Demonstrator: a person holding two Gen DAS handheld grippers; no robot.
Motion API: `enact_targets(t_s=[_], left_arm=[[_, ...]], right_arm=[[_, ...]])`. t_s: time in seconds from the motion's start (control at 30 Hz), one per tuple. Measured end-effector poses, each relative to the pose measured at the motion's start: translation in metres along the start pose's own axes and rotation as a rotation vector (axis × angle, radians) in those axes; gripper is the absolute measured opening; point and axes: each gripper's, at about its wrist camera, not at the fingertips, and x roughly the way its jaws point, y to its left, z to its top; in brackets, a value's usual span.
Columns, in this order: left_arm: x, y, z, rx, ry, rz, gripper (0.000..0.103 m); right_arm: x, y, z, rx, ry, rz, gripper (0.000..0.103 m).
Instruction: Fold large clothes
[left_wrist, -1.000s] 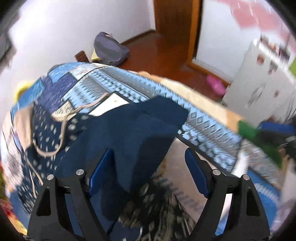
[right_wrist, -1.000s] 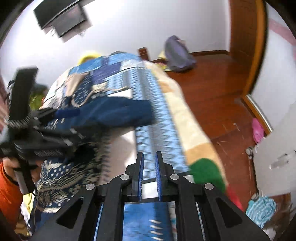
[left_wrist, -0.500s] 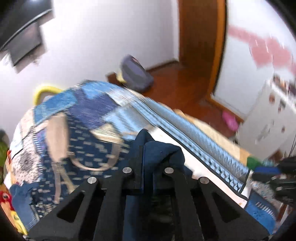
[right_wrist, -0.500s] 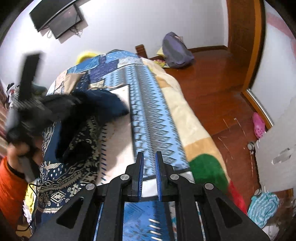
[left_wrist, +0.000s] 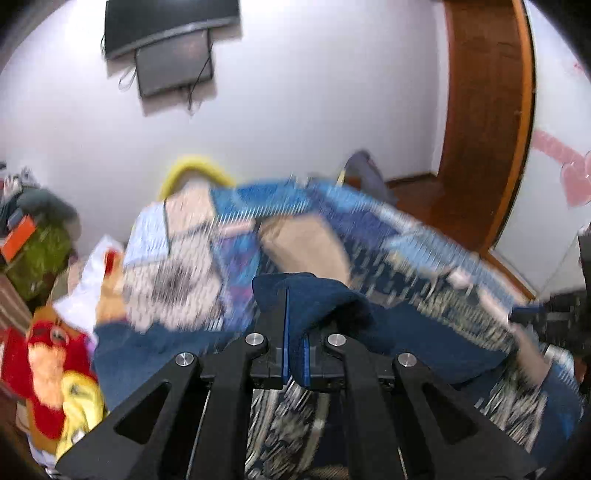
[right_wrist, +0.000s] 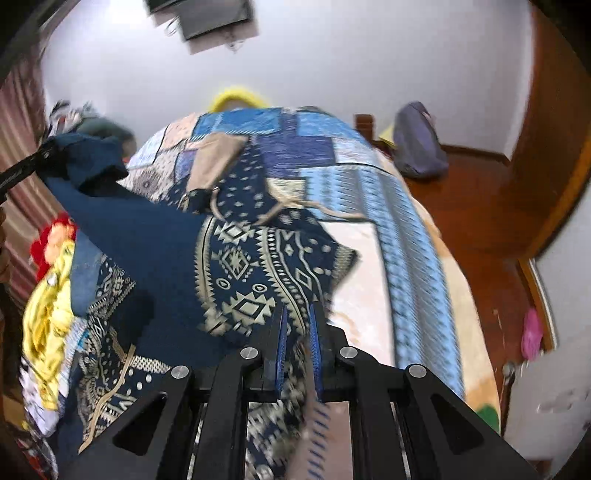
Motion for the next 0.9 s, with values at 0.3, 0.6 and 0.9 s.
enact_targets(t_s=[0.3, 0.6, 0.9], left_arm=[[0.083, 0.05, -0.146, -0.09, 0.354, 0.05, 0.019], [0.057, 0.107, -0.194, -0.36, 0.305, 0.005, 0.056], [0.044, 0.128, -0.193, -0.44, 0.29, 0.087, 0.056]], right_arm=[[0.067, 0.033, -0.021, -0.13, 0.118, -0.112, 0.008], [0.067, 0.043, -0.027, -0.205, 0.121, -0.202, 0.008], [0.072, 0.045, -0.025, -0.196, 0.128, -0.202, 0.008]])
